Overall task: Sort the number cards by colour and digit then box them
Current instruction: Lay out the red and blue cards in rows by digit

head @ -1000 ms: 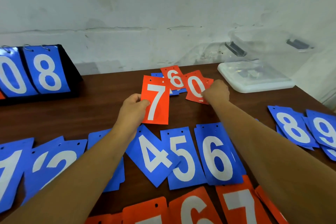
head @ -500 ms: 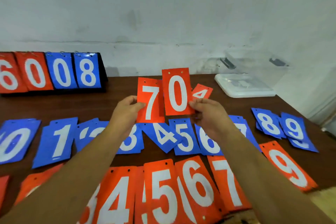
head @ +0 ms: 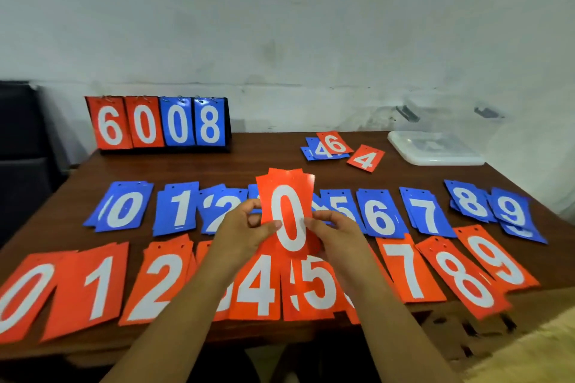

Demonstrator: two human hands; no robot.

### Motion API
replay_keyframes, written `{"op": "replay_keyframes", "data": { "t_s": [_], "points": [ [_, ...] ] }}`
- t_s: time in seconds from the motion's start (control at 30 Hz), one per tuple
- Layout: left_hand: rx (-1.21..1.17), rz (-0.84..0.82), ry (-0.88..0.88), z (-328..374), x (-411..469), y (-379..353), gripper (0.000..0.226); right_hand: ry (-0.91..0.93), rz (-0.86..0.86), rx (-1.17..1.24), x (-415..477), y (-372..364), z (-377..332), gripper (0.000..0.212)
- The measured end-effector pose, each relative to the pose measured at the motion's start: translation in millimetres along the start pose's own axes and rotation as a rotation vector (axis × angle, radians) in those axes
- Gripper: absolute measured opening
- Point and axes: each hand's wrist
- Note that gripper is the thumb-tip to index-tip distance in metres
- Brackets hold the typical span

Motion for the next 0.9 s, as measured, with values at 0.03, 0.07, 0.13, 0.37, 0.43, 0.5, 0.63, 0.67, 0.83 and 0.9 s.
{"op": "replay_keyframes", "data": {
  "t_s": [0.03, 0.07, 0.13, 0.37, 0.43, 0.5, 0.63, 0.67, 0.83, 0.9],
  "points": [
    [0.004, -0.002, -0.005, 2, -7, 1, 0.030, 0.009, -0.003, -0.032, -3, -4, 2, 0.018],
    [-0.013, -0.001, -0.002, 5, -14, 1, 0.030, 0.033, 0.003, -0.094, -6, -7, 4, 0.018],
    [-0.049, 0.021, 0.010, 7, -26, 3, 0.032, 0.086, 0.035, -0.186, -11, -12, 8, 0.014],
    [-0.038, 0.228, 0.132, -2, -53, 26, 0.010, 0.104, 0.239, -0.027, -21, 2, 18, 0.006],
    [-0.040, 0.240, 0.159, -5, -59, 32, 0.008, 0.076, 0.198, 0.018, -26, 1, 17, 0.008],
    [-0.086, 0.255, 0.200, -6, -65, 35, 0.011, 0.035, 0.134, 0.093, -31, -4, 17, 0.013],
    [-0.202, 0.226, 0.264, -2, -75, 31, 0.006, -0.016, -0.052, 0.115, -40, -31, 27, 0.017],
    [-0.217, 0.220, 0.264, -1, -77, 30, 0.005, -0.017, -0.063, 0.079, -42, -41, 31, 0.017],
    [0.000, 0.142, 0.121, -5, -91, 40, 0.025, 0.025, -0.105, -0.032, -46, -76, 42, 0.018],
    [0.014, 0.205, 0.132, -5, -95, 51, 0.036, 0.022, -0.152, -0.051, -49, -85, 43, 0.020]
  ]
}}
Point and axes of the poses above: each hand's wrist, its own x-axis towards the middle knuckle, its own y-axis out of the back of the hand, z = x × y, and after that the axes turned 8 degrees about -y, right-handed
